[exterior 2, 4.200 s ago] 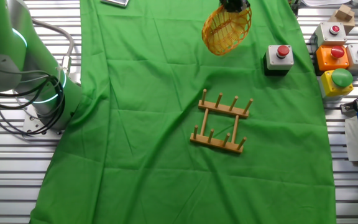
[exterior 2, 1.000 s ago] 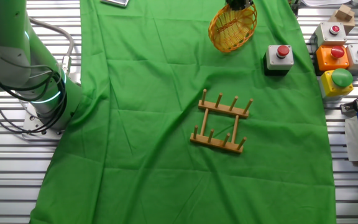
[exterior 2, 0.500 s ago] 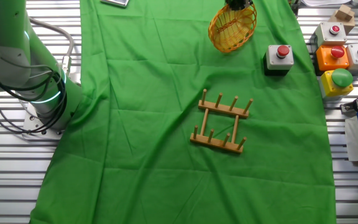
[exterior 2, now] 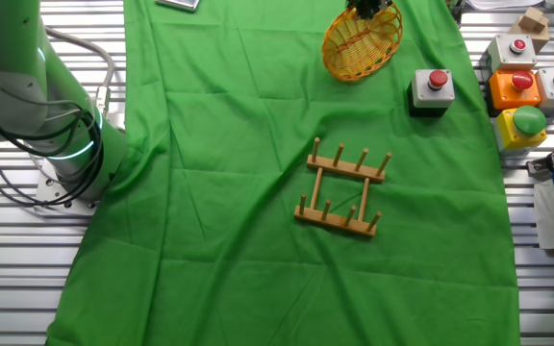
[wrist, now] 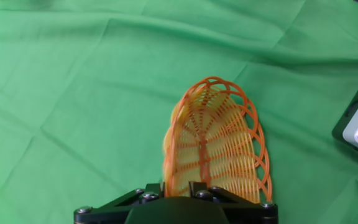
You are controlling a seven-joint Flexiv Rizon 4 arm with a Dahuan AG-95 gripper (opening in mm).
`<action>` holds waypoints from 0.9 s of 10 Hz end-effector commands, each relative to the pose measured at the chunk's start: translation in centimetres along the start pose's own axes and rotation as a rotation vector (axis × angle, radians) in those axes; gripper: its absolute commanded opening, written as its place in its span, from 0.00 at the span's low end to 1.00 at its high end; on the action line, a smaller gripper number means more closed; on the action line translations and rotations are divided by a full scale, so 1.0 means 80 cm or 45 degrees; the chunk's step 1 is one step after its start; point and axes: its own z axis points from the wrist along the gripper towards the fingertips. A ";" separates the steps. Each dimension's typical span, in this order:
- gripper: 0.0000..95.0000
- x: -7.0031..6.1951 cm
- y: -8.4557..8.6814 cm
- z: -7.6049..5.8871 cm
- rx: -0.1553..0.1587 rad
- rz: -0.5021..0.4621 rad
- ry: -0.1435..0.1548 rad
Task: Take the dish off the dish rack
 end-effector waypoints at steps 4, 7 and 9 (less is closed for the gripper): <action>0.40 0.000 0.001 -0.003 -0.007 -0.005 -0.004; 0.20 0.001 0.002 -0.005 -0.023 -0.015 -0.014; 0.20 0.001 0.002 -0.005 -0.047 -0.020 -0.027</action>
